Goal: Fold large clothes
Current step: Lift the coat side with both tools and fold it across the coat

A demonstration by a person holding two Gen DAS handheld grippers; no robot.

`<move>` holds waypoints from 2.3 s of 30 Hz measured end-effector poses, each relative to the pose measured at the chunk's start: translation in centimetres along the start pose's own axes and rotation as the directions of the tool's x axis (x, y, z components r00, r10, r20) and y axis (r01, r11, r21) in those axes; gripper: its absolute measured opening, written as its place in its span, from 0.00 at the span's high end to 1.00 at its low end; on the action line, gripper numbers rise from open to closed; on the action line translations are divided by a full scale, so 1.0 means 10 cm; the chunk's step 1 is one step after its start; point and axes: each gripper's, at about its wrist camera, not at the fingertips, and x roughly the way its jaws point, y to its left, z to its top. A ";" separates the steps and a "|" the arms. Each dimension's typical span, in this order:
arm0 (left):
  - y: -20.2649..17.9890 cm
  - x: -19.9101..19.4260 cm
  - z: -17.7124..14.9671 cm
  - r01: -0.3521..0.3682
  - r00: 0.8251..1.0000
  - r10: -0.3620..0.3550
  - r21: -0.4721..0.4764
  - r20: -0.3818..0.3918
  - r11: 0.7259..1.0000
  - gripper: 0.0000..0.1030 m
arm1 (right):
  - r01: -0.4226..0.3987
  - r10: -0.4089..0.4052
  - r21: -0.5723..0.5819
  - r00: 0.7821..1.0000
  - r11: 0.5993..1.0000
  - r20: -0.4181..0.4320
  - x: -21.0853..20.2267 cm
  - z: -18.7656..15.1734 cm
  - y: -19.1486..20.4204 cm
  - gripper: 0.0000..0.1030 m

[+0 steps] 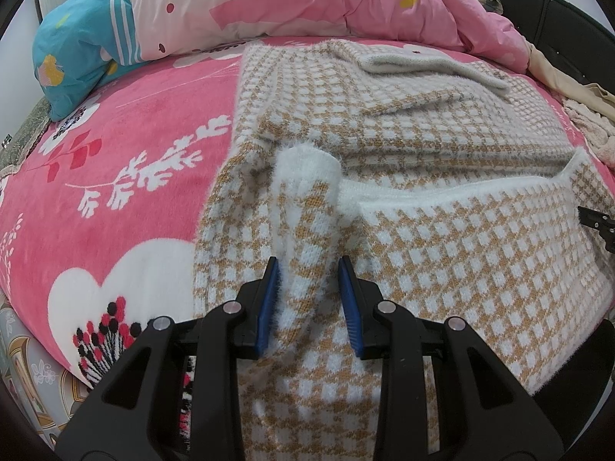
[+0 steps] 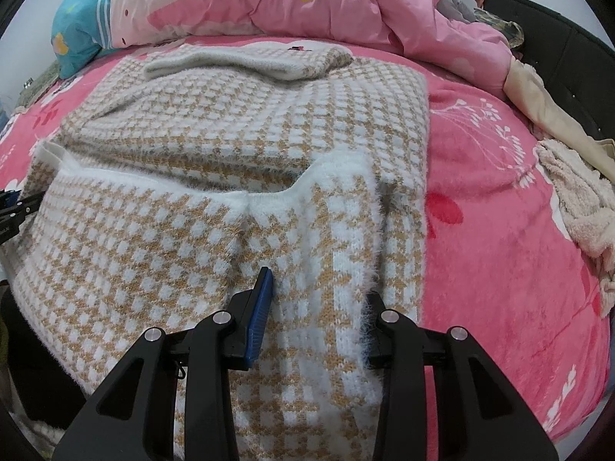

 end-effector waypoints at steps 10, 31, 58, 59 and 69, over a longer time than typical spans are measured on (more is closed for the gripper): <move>0.00 0.00 0.00 -0.002 1.000 0.002 0.000 0.001 1.000 0.70 | -0.002 0.002 0.000 1.000 1.000 0.000 0.00 0.00 0.00 0.66; 0.04 -0.93 -0.15 -0.110 0.936 0.079 0.071 0.343 0.991 0.94 | 0.054 -0.081 0.100 0.956 0.993 0.283 -0.97 -0.30 0.10 0.92; 0.41 0.70 2.68 0.008 0.979 -0.013 0.029 0.203 1.000 0.94 | -0.081 0.021 0.190 0.954 0.978 0.299 0.44 1.99 -0.92 0.92; 0.44 0.88 2.68 0.028 0.988 -0.029 0.009 0.149 1.000 0.93 | -0.105 0.049 0.200 0.962 0.974 0.268 0.58 2.00 -0.96 0.92; 1.16 1.09 2.59 0.174 0.984 -0.162 -0.263 0.067 0.949 0.51 | -0.471 0.432 0.547 0.877 0.692 0.209 0.99 1.70 -2.00 0.41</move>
